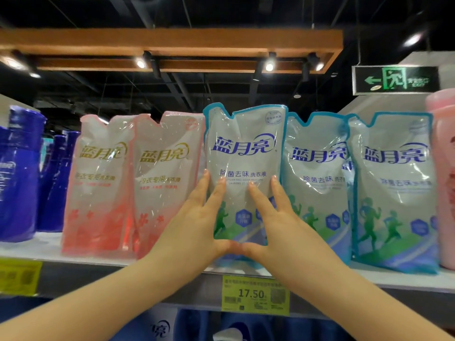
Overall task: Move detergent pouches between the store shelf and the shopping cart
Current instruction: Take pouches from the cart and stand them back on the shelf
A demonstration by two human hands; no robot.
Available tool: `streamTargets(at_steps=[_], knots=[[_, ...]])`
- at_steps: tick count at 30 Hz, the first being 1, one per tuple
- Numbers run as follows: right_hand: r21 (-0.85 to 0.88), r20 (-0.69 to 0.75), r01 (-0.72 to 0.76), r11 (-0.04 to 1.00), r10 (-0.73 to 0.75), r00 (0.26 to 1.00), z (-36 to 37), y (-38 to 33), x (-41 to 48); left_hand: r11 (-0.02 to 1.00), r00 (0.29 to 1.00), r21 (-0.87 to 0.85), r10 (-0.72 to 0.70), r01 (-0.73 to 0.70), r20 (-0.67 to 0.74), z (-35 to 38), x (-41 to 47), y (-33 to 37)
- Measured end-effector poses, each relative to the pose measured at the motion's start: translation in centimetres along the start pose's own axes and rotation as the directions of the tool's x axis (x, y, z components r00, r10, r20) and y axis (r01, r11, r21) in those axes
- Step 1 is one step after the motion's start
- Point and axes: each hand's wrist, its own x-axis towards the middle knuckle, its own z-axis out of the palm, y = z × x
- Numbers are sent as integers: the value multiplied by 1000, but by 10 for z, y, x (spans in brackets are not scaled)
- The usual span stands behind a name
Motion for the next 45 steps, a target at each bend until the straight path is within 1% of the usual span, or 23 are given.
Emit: streamTargets(at_steps=[6,12,16,21,24,26,30,32,40,45], knots=[[5,-8,-16,1000,16,1000,9,4,13,996,996,53,-68,65,57,5,12,-7],[-31,-34,-23,999,21,999,15,7,18,995,993,61,-86,81,85,7,16,-9],[1,-33,-22,1000,22,999,14,9,20,992,991,95,-95,86,98,8,17,-8],[59,-19,13,998,-12,1000,13,12,24,991,993,117,-76,65,90,8,16,-6],[100,-36,56,993,-52,998,12,15,25,987,993,145,-76,62,92,8,15,-5],[156,-46,72,985,-65,997,11,18,26,986,992,155,-82,67,91,8,15,-5],[335,-100,55,941,-23,995,6,21,37,982,990,172,-99,81,98,6,14,-2],[397,-124,57,916,-8,992,1,21,46,981,990,172,-104,86,98,6,14,-1],[337,-114,123,933,-90,989,-1,10,56,978,991,183,-119,104,69,7,13,-2],[335,-110,95,938,-61,992,-1,7,64,973,989,205,-127,109,76,7,15,1]])
